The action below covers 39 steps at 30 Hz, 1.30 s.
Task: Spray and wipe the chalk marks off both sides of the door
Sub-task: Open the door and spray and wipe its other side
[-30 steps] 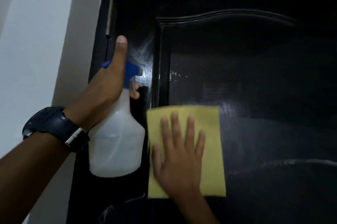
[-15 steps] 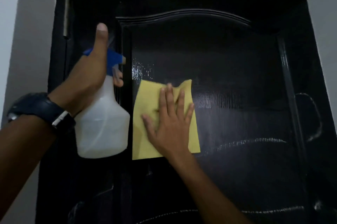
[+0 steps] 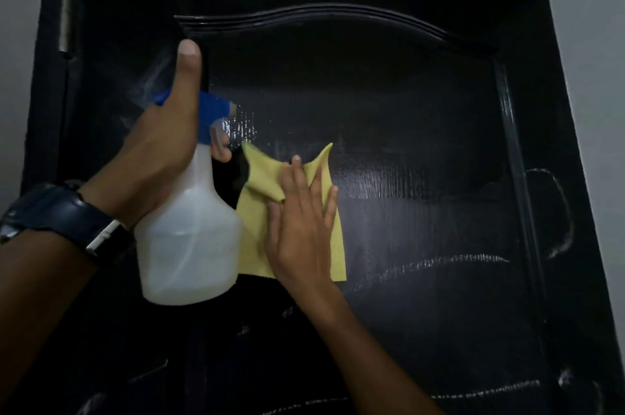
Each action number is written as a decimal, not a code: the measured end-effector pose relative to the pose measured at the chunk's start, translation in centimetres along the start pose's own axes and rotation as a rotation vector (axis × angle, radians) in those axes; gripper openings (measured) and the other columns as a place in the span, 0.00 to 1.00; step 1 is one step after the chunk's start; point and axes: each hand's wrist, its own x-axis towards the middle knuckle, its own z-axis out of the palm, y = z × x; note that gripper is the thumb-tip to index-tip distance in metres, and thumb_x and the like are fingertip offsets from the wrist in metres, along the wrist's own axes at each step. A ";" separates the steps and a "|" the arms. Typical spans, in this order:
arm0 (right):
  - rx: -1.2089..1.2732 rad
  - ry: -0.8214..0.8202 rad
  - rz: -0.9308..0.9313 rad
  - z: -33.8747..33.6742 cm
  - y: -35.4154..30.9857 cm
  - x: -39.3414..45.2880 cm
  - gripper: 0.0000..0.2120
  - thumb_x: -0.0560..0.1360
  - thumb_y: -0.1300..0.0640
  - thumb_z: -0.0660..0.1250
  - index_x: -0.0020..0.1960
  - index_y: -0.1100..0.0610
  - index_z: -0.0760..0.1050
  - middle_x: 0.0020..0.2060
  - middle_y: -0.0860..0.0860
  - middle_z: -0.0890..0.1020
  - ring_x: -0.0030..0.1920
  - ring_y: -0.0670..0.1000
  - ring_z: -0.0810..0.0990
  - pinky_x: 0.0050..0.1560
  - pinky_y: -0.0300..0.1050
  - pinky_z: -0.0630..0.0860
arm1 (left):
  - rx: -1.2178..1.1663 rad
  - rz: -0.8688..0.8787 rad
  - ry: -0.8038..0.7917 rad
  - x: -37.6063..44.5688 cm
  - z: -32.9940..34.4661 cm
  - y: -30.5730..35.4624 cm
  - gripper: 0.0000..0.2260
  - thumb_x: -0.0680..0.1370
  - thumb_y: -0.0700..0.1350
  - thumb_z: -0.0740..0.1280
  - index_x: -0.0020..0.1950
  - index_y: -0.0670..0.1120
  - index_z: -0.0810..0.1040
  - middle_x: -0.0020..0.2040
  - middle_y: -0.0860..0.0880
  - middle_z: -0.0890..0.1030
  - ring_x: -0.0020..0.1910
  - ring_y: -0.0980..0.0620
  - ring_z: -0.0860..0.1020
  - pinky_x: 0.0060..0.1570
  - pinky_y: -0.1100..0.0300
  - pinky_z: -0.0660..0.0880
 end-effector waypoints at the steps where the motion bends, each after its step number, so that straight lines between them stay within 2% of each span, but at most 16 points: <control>1: 0.140 0.036 0.016 -0.7 0.2 0.1 0.26 0.83 0.51 0.51 0.80 0.53 0.57 0.81 0.49 0.57 0.81 0.50 0.49 0.79 0.61 0.40 | -0.016 0.017 -0.002 0.0 0.3 0.1 0.41 0.69 0.82 0.47 0.34 0.50 0.84 0.34 0.45 0.85 0.38 0.47 0.84 0.52 0.46 0.78; 3: 0.352 0.142 0.071 -2.5 1.1 0.1 0.26 0.84 0.54 0.51 0.80 0.53 0.52 0.80 0.51 0.59 0.80 0.48 0.56 0.80 0.57 0.39 | -0.066 0.039 -0.030 -0.1 1.3 0.5 0.40 0.69 0.81 0.49 0.36 0.50 0.84 0.31 0.48 0.83 0.33 0.51 0.83 0.43 0.51 0.77; 6: 0.577 0.312 0.305 -5.9 3.7 0.4 0.29 0.83 0.45 0.52 0.79 0.59 0.59 0.73 0.60 0.70 0.71 0.56 0.71 0.73 0.66 0.62 | -0.151 0.013 -0.084 -0.7 3.7 1.0 0.41 0.61 0.83 0.51 0.38 0.50 0.85 0.29 0.48 0.82 0.28 0.52 0.82 0.38 0.54 0.73; 8: 0.606 0.424 0.370 -8.8 6.0 0.8 0.33 0.82 0.39 0.52 0.78 0.59 0.59 0.68 0.62 0.73 0.66 0.59 0.74 0.67 0.65 0.68 | -0.156 0.003 -0.143 -1.0 6.4 0.9 0.40 0.67 0.81 0.49 0.37 0.50 0.85 0.30 0.47 0.82 0.29 0.52 0.82 0.39 0.54 0.73; 10: 0.464 0.479 0.310 -12.3 8.9 1.4 0.31 0.83 0.40 0.51 0.79 0.58 0.56 0.72 0.61 0.70 0.71 0.61 0.70 0.71 0.67 0.64 | -0.190 -0.013 -0.194 -1.5 10.0 1.0 0.39 0.74 0.77 0.47 0.40 0.50 0.86 0.32 0.47 0.82 0.31 0.51 0.83 0.39 0.54 0.74; 13: 0.121 0.504 0.153 -18.5 14.1 2.6 0.27 0.84 0.48 0.52 0.81 0.51 0.50 0.79 0.60 0.59 0.79 0.60 0.59 0.75 0.72 0.53 | -0.267 -0.026 -0.245 -2.4 16.0 1.6 0.38 0.76 0.76 0.48 0.41 0.48 0.86 0.30 0.46 0.81 0.30 0.49 0.82 0.37 0.55 0.75; 15: -0.119 0.464 0.089 -22.6 18.1 3.2 0.29 0.84 0.52 0.53 0.82 0.56 0.48 0.81 0.58 0.53 0.81 0.54 0.50 0.77 0.69 0.46 | -0.306 -0.031 -0.304 -3.2 19.9 2.2 0.40 0.72 0.79 0.49 0.41 0.48 0.86 0.31 0.45 0.82 0.32 0.47 0.84 0.41 0.52 0.78; 17: -0.281 0.356 0.082 -26.3 22.0 3.4 0.32 0.83 0.48 0.54 0.82 0.58 0.47 0.82 0.55 0.49 0.82 0.51 0.45 0.78 0.67 0.42 | -0.311 -0.015 -0.340 -4.2 23.4 2.9 0.43 0.71 0.80 0.48 0.40 0.46 0.86 0.32 0.44 0.83 0.34 0.47 0.84 0.48 0.50 0.80; 19: -0.407 0.205 0.062 -29.1 25.8 4.0 0.35 0.82 0.43 0.53 0.82 0.55 0.44 0.82 0.50 0.45 0.81 0.52 0.43 0.78 0.65 0.39 | -0.300 -0.005 -0.333 -5.3 26.6 3.6 0.46 0.73 0.78 0.46 0.39 0.38 0.83 0.31 0.44 0.83 0.35 0.48 0.84 0.52 0.51 0.79; 22: -0.488 -0.060 0.064 -30.8 32.3 4.6 0.38 0.80 0.35 0.49 0.83 0.52 0.41 0.82 0.47 0.41 0.81 0.52 0.42 0.78 0.65 0.40 | -0.313 -0.041 -0.328 -6.7 31.4 4.8 0.48 0.72 0.78 0.46 0.39 0.36 0.82 0.31 0.43 0.83 0.35 0.48 0.84 0.50 0.52 0.79; 25: -0.483 -0.257 0.079 -29.5 37.3 3.5 0.40 0.79 0.29 0.42 0.82 0.49 0.39 0.81 0.45 0.39 0.81 0.52 0.42 0.77 0.67 0.46 | -0.268 -0.111 -0.318 -7.6 35.8 5.6 0.45 0.71 0.79 0.46 0.39 0.40 0.83 0.32 0.43 0.83 0.33 0.49 0.84 0.46 0.53 0.80; 28: -0.460 -0.183 0.095 -28.0 38.6 2.3 0.39 0.79 0.30 0.42 0.82 0.49 0.41 0.82 0.45 0.42 0.81 0.54 0.46 0.79 0.64 0.45 | -0.220 -0.138 -0.306 -8.2 38.8 6.0 0.40 0.72 0.78 0.47 0.35 0.47 0.82 0.30 0.46 0.81 0.30 0.52 0.81 0.39 0.56 0.78; 31: -0.443 -0.141 0.109 -27.2 38.3 2.9 0.39 0.79 0.31 0.45 0.83 0.50 0.42 0.82 0.45 0.41 0.81 0.55 0.42 0.78 0.63 0.41 | -0.182 -0.119 -0.282 -7.8 40.5 5.7 0.47 0.73 0.79 0.45 0.36 0.38 0.82 0.31 0.46 0.84 0.34 0.49 0.84 0.49 0.51 0.80; 33: -0.432 -0.127 0.116 -26.3 37.7 5.5 0.40 0.78 0.32 0.46 0.83 0.51 0.41 0.82 0.46 0.40 0.81 0.55 0.37 0.78 0.64 0.39 | -0.176 -0.091 -0.279 -7.6 40.9 5.7 0.47 0.73 0.79 0.44 0.34 0.38 0.81 0.31 0.44 0.84 0.37 0.47 0.84 0.55 0.47 0.79; 36: -0.426 -0.070 0.108 -24.9 36.0 13.4 0.40 0.79 0.35 0.50 0.83 0.54 0.44 0.82 0.49 0.43 0.81 0.58 0.38 0.77 0.67 0.41 | -0.188 -0.104 -0.243 -7.2 41.1 5.9 0.45 0.72 0.78 0.45 0.30 0.42 0.82 0.32 0.43 0.84 0.37 0.46 0.84 0.54 0.48 0.78; 39: -0.426 -0.021 0.085 -24.2 35.7 17.3 0.36 0.80 0.39 0.51 0.83 0.52 0.46 0.82 0.50 0.45 0.81 0.60 0.41 0.77 0.68 0.44 | -0.210 -0.121 -0.200 -6.6 41.2 5.6 0.45 0.71 0.79 0.46 0.33 0.40 0.83 0.32 0.42 0.84 0.36 0.46 0.84 0.52 0.48 0.78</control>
